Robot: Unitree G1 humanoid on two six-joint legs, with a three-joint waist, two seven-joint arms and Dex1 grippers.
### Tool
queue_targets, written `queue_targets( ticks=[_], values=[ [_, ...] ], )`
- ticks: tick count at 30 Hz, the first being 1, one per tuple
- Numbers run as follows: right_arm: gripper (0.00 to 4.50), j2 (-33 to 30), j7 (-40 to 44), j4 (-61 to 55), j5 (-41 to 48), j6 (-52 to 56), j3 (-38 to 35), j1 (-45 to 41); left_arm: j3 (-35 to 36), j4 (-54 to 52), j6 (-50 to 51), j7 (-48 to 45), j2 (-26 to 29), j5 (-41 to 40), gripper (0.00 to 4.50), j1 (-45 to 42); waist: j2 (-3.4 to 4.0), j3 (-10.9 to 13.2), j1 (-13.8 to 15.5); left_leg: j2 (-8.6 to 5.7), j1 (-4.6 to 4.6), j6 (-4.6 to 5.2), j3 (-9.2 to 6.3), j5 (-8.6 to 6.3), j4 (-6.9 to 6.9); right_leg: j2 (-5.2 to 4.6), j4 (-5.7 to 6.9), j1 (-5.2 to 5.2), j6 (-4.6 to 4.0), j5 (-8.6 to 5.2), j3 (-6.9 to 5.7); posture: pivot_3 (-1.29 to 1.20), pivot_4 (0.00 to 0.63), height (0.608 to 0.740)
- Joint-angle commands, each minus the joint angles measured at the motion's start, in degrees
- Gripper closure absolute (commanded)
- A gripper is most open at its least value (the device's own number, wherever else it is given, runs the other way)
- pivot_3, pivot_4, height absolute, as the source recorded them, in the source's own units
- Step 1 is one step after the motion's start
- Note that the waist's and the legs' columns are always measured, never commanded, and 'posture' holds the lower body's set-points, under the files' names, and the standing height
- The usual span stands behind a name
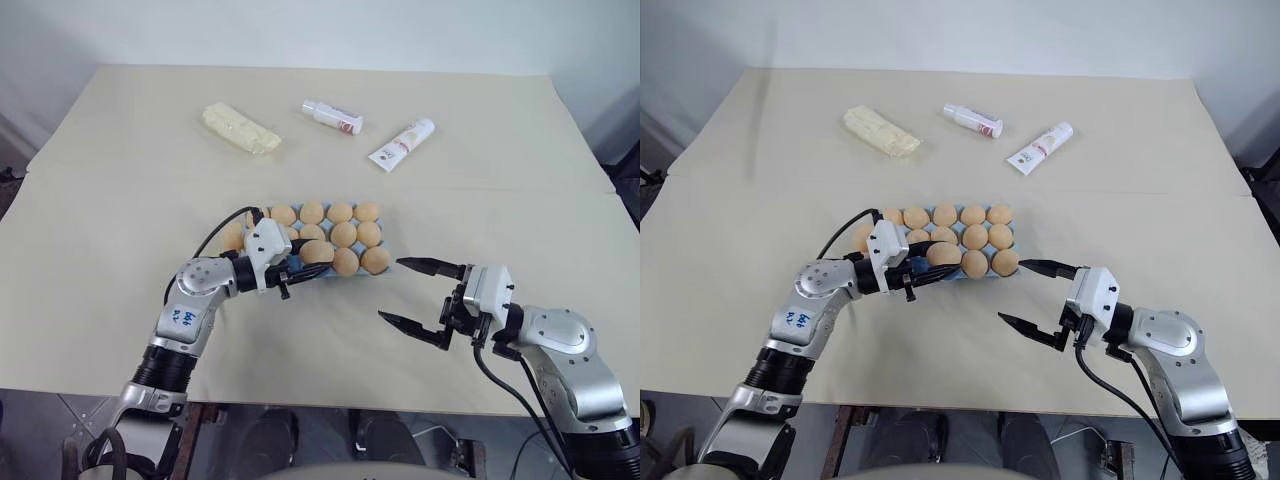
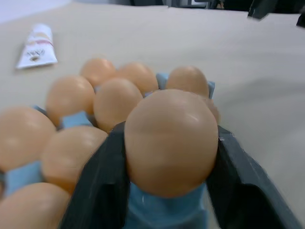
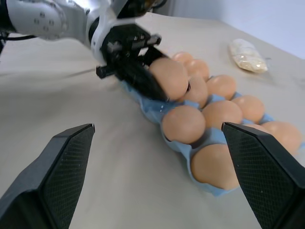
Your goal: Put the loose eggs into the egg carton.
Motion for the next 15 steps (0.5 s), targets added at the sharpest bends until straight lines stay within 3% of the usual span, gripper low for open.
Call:
queue_targets(
  ticks=[1, 4, 10, 15],
  values=[
    [0.0, 0.5, -1.2, -2.8, 0.2, -1.2, -0.4, 0.8, 0.3, -1.2, -1.5, -0.5, -0.4, -0.2, 0.99, -0.5, 0.0, 0.0, 0.2, -0.01, -0.04, 0.0, 0.0, 0.0, 0.03, -0.01, 0.02, -0.04, 0.0, 0.0, 0.01, 0.0, 0.15, 0.74],
    [0.0, 0.7, -1.6, -3.2, 0.1, -1.3, -0.4, 1.5, 1.3, -3.5, -2.1, -0.5, 1.0, -0.2, 0.08, 1.2, 0.0, 0.0, 0.3, -0.01, -0.05, 0.0, 0.0, 0.03, 0.07, -0.02, 0.09, -0.04, 0.0, 0.0, 0.02, 0.0, 0.15, 0.74],
    [0.0, 0.9, -0.7, -2.1, 0.5, -1.5, 0.5, 1.6, 8.9, -12.5, -0.9, -1.8, 8.3, -4.6, 0.03, 7.8, -0.01, 0.0, -0.2, 0.0, -0.04, -0.14, 0.03, 0.19, 0.03, -0.01, 0.41, -0.23, -0.01, 0.0, 0.09, 0.0, 0.15, 0.74],
    [0.0, 1.4, 2.0, 1.1, 0.5, -2.4, 2.8, -1.4, 19.8, -16.0, -0.7, -4.1, 17.2, -7.7, 0.03, 18.5, -0.01, 0.0, -1.1, -0.01, -0.01, -0.13, 0.03, 0.22, -0.04, -0.06, 0.56, -0.27, -0.07, -0.01, 0.12, 0.0, 0.15, 0.74]
  ],
)
